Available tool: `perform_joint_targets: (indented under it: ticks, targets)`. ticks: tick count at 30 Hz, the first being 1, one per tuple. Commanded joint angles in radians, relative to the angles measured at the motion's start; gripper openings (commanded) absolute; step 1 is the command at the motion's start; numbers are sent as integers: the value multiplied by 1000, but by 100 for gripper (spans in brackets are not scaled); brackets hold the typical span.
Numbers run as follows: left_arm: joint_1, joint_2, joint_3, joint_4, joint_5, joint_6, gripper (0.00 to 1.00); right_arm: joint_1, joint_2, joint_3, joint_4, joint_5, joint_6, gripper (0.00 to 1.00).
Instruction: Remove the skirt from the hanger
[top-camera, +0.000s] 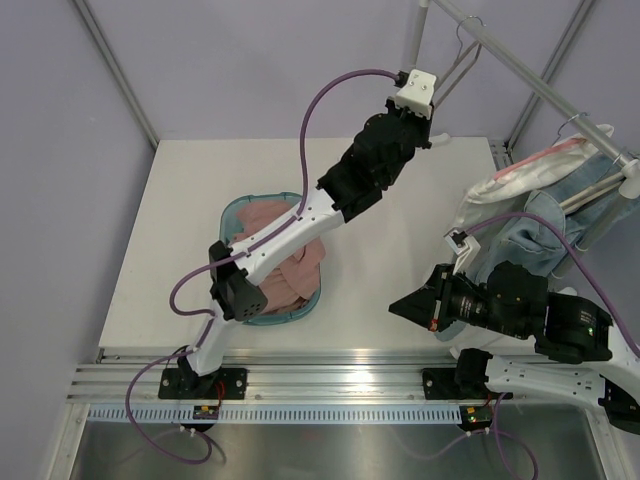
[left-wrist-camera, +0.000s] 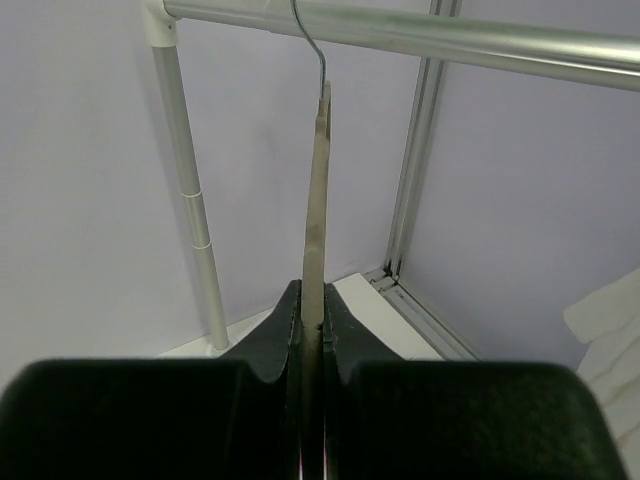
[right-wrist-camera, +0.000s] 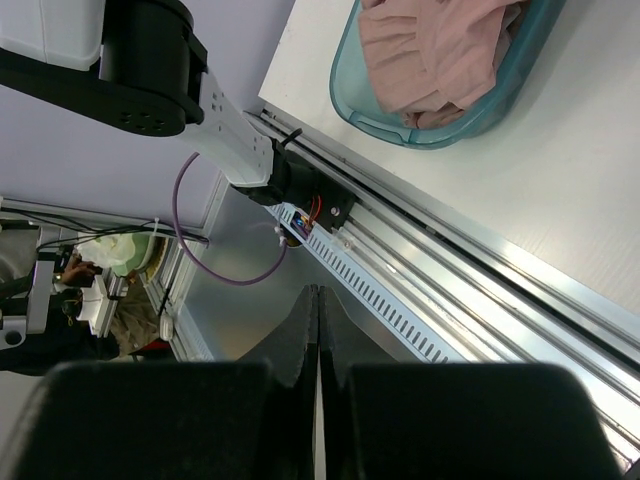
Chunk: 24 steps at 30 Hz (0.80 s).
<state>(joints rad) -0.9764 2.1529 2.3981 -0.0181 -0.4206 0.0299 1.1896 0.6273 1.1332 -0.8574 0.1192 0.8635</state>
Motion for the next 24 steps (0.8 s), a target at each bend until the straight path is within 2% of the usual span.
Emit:
perform_joint_targets:
  ticks: [1, 9, 11, 12, 13, 14, 16, 17, 18, 21, 24]
  targets:
    - [-7, 21, 59, 96, 5, 10, 0, 5, -1, 31, 29, 7, 6, 0]
    - [-13, 53, 87, 75, 28, -7, 0, 4, -26, 28, 15, 14, 17, 0]
    - [-13, 53, 85, 63, 34, -10, 6, 4, -21, 28, 12, 13, 16, 0]
    - [-15, 51, 84, 57, 32, -15, 12, 4, -21, 27, 15, 13, 17, 0]
    - [-15, 50, 84, 53, 29, -18, 30, 5, -18, 25, 15, 11, 16, 0]
    - [-13, 44, 81, 44, 32, -18, 35, 4, -17, 23, 17, 7, 16, 0]
    - [-15, 35, 72, 29, 29, -19, 55, 4, -14, 20, 20, 7, 14, 0]
    - [-15, 25, 61, 29, 25, -21, 81, 4, -12, 20, 23, 4, 14, 0]
    - [-15, -3, 43, 33, 22, -19, 98, 4, -12, 20, 27, 2, 12, 0]
    - [-15, -68, -31, 56, 16, 5, 99, 4, -11, 20, 40, 2, 9, 0]
    - [-15, -109, -25, 41, -18, 59, 99, 5, -11, 22, 38, 10, 14, 0]
